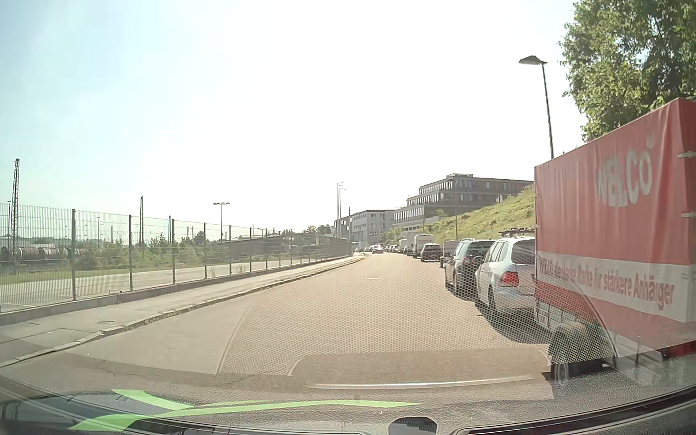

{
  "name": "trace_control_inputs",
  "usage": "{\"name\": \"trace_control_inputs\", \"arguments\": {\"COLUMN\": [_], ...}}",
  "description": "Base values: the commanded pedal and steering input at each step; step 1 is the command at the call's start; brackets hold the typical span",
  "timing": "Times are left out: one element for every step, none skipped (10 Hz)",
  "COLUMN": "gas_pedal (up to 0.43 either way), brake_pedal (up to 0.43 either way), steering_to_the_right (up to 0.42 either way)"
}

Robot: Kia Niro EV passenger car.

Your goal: Follow the waypoints while adhering to traffic rules and regulations

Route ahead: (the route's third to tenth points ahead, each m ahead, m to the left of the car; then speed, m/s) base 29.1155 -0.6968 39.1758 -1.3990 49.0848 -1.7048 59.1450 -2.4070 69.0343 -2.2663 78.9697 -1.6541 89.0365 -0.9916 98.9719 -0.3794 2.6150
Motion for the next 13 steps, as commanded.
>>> {"name": "trace_control_inputs", "arguments": {"gas_pedal": [0.15, 0.15, 0.15, 0.15, 0.15, 0.15, 0.15, 0.15, 0.15, 0.15, 0.15, 0.15, 0.15], "brake_pedal": [0.0, 0.0, 0.0, 0.0, 0.0, 0.0, 0.0, 0.0, 0.0, 0.0, 0.0, 0.0, 0.0], "steering_to_the_right": [-0.11, -0.075, -0.051, -0.029, -0.016, -0.006, 0.001, 0.004, 0.005, 0.007, 0.008, 0.008, 0.008]}}
